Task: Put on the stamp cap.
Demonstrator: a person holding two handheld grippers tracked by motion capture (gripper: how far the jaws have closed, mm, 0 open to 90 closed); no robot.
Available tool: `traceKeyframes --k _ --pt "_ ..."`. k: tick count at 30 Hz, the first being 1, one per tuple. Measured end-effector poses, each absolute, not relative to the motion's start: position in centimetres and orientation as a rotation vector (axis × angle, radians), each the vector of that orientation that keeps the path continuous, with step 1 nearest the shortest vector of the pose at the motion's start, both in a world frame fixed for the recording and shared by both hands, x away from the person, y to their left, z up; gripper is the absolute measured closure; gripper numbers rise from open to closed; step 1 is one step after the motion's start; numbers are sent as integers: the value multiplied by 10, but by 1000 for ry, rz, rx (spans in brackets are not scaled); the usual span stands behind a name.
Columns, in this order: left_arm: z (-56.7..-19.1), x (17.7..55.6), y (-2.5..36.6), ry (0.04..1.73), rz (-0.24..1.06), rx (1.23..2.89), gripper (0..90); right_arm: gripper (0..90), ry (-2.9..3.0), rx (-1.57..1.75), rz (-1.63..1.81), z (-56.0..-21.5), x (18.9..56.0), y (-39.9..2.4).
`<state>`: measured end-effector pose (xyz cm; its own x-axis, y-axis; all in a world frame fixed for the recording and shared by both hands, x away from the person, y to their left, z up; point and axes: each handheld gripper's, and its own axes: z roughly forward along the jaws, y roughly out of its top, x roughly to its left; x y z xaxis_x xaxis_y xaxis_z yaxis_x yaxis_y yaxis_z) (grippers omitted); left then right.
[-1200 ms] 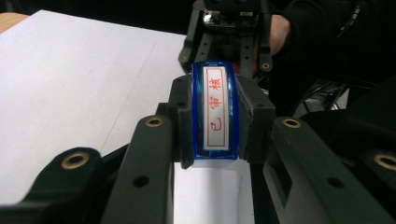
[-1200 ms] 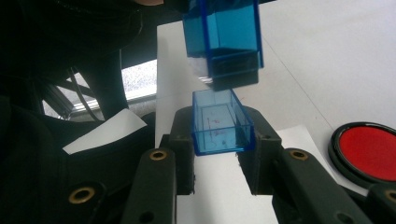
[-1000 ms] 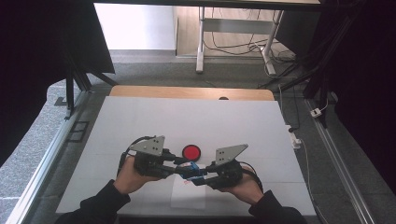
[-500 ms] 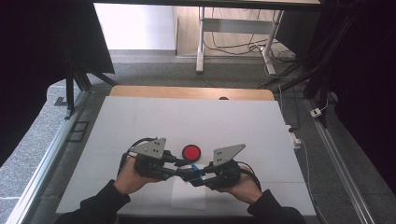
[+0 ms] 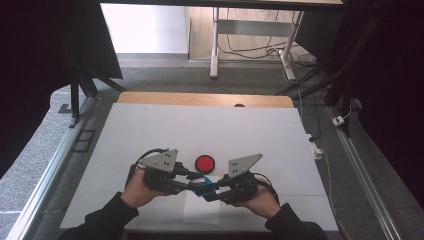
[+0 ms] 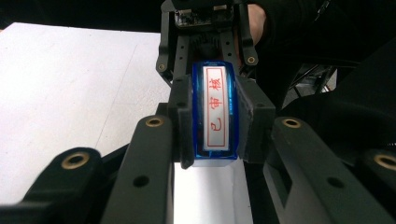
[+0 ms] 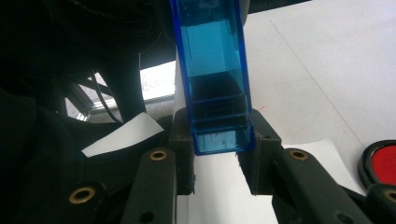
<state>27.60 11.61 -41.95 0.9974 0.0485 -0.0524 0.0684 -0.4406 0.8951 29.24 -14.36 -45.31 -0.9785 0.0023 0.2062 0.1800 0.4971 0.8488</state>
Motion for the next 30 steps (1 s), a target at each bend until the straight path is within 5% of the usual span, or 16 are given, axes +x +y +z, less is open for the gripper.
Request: traceKeyframes --k 30 --pt "-426 279 117 126 -66 1959 703 679 -2589 -122 -1519 -449 291 -147"
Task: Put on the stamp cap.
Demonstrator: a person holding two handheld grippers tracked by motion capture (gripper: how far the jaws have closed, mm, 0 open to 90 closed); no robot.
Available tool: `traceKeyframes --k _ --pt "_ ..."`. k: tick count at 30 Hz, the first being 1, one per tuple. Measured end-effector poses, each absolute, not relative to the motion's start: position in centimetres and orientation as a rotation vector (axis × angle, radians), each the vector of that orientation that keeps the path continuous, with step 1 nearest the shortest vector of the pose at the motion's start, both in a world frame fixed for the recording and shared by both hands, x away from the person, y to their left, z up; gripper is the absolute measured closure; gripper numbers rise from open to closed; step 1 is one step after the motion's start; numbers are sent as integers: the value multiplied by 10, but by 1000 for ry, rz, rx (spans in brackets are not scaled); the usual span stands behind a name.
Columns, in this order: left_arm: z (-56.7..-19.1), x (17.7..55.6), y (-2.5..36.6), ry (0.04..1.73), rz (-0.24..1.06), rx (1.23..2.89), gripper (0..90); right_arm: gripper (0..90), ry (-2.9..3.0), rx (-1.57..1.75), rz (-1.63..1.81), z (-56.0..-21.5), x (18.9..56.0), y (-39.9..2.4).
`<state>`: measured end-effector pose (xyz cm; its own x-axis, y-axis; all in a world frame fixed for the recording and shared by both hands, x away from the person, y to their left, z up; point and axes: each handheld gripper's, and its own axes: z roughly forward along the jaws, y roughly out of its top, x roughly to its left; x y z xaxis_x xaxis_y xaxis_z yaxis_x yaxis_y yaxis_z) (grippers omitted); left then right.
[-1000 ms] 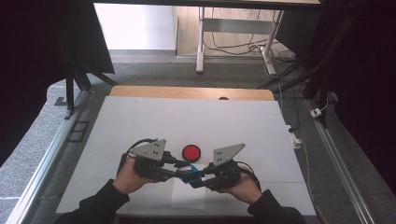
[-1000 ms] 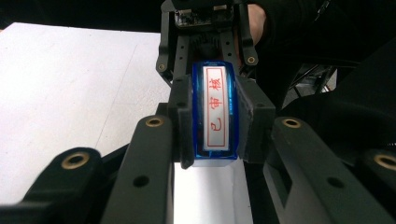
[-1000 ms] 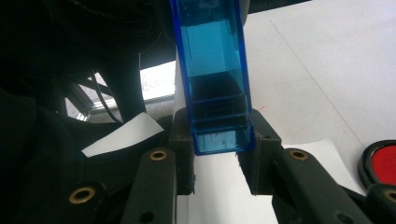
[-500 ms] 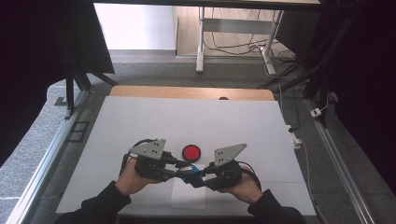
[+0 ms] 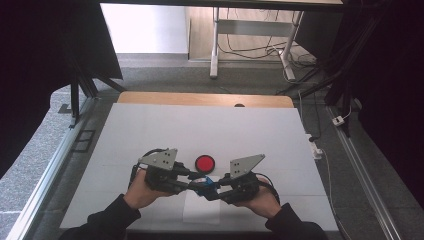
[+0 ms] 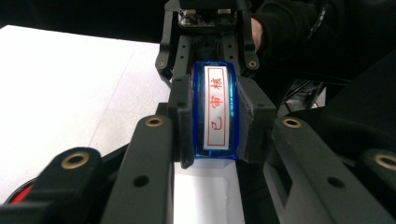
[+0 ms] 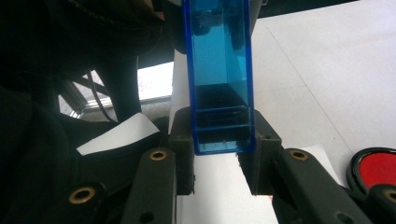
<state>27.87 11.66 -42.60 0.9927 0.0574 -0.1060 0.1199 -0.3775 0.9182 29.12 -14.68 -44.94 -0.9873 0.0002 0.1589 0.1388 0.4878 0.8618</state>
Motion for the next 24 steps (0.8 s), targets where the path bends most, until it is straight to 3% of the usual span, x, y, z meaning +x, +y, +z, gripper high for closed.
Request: traceKeyframes --k 24 --pt "-417 277 127 237 -10 1980 702 517 -2651 -313 -1534 -449 290 -152"
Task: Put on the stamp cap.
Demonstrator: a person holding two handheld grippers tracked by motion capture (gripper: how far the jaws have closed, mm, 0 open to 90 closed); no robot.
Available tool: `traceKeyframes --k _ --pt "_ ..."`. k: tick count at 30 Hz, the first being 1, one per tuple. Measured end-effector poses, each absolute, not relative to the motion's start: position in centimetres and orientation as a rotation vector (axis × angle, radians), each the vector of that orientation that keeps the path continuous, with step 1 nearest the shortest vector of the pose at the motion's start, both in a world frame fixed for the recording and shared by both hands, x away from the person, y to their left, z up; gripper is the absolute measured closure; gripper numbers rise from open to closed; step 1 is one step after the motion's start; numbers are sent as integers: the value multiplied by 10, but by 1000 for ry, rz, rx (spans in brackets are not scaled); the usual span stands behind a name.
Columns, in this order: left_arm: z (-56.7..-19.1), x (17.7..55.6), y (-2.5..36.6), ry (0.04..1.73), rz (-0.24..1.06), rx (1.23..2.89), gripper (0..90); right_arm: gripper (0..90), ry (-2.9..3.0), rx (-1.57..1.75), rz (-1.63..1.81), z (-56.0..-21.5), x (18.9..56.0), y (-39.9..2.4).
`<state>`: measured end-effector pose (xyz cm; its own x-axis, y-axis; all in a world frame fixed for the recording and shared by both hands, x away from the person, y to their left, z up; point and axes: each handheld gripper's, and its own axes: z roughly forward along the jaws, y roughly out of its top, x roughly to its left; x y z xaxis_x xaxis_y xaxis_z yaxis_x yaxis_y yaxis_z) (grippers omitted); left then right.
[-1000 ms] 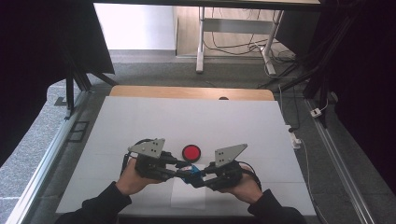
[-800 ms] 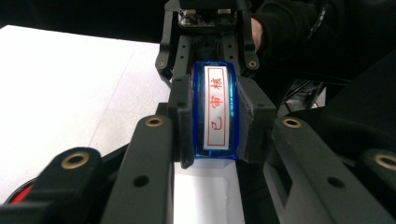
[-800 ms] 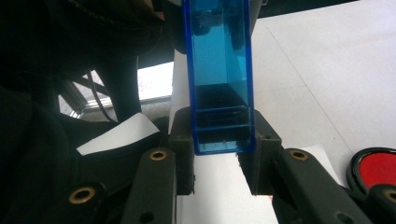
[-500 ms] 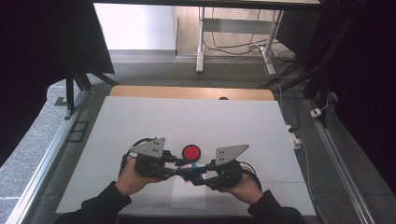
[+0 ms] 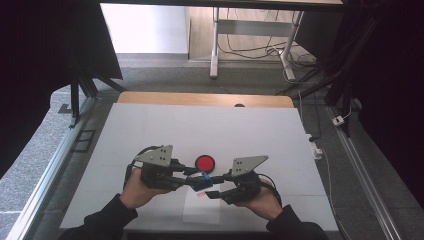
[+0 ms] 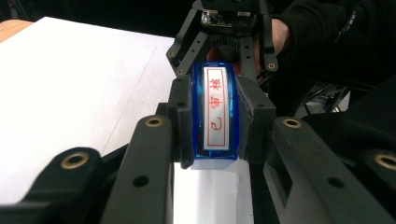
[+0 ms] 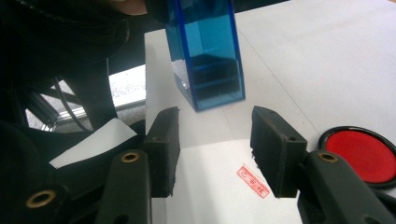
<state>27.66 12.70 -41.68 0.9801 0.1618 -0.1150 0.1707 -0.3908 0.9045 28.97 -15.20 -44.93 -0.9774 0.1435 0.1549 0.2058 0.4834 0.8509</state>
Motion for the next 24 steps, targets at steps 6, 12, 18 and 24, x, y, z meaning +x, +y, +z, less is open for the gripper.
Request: traceKeyframes --k 6,12,18,24 --pt "-416 277 132 278 7 1988 702 478 -2673 -349 -1543 -448 289 -156" --pt "-415 276 134 291 31 2006 702 437 -2713 -381 -1533 -447 288 -159" --pt "-414 276 138 314 50 2014 701 404 -2731 -415 -1534 -447 286 -162" --pt "-414 277 143 348 78 2030 701 369 -2747 -459 -1538 -446 285 -166"
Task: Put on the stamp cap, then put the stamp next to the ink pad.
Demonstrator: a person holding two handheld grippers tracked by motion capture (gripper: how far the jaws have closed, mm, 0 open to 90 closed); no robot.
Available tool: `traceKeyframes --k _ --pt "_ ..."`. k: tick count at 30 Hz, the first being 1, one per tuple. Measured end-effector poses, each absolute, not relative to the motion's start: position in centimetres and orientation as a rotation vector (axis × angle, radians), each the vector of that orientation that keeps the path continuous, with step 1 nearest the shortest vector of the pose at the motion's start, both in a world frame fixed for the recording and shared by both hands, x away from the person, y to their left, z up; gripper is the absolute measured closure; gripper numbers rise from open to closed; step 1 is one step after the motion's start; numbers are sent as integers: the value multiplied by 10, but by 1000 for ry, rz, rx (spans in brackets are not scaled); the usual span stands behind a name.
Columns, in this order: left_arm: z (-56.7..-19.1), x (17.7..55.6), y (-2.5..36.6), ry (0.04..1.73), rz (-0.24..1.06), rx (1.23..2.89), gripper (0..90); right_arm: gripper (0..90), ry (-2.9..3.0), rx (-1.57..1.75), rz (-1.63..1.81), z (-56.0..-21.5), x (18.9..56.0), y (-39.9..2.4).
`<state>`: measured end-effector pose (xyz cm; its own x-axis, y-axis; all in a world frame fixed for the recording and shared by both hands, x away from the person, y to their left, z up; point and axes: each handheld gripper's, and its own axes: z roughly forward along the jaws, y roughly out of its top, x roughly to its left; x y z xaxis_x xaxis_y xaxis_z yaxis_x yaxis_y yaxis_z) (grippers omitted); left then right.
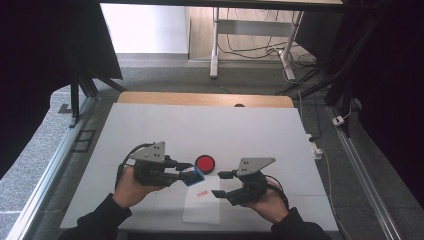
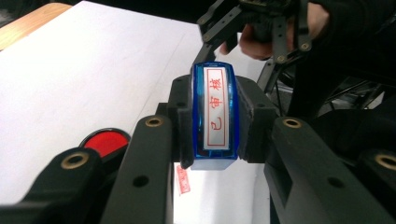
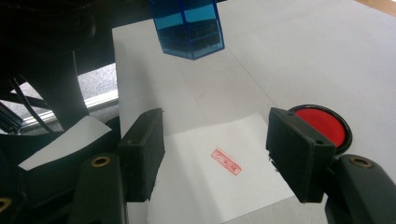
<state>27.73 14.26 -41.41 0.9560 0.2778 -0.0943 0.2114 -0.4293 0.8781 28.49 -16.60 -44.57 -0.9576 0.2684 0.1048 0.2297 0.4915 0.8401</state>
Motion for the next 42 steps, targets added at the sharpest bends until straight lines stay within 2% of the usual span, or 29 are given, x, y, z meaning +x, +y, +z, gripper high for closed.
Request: traceKeyframes --k 15,32,42 --pt "-419 287 159 493 176 2072 702 267 2630 536 1444 -445 281 -179" --pt "-419 292 170 553 199 2065 701 107 2603 662 1379 -445 274 -194" --pt "-419 293 175 581 210 2059 702 65 2577 700 1372 -445 270 -203"
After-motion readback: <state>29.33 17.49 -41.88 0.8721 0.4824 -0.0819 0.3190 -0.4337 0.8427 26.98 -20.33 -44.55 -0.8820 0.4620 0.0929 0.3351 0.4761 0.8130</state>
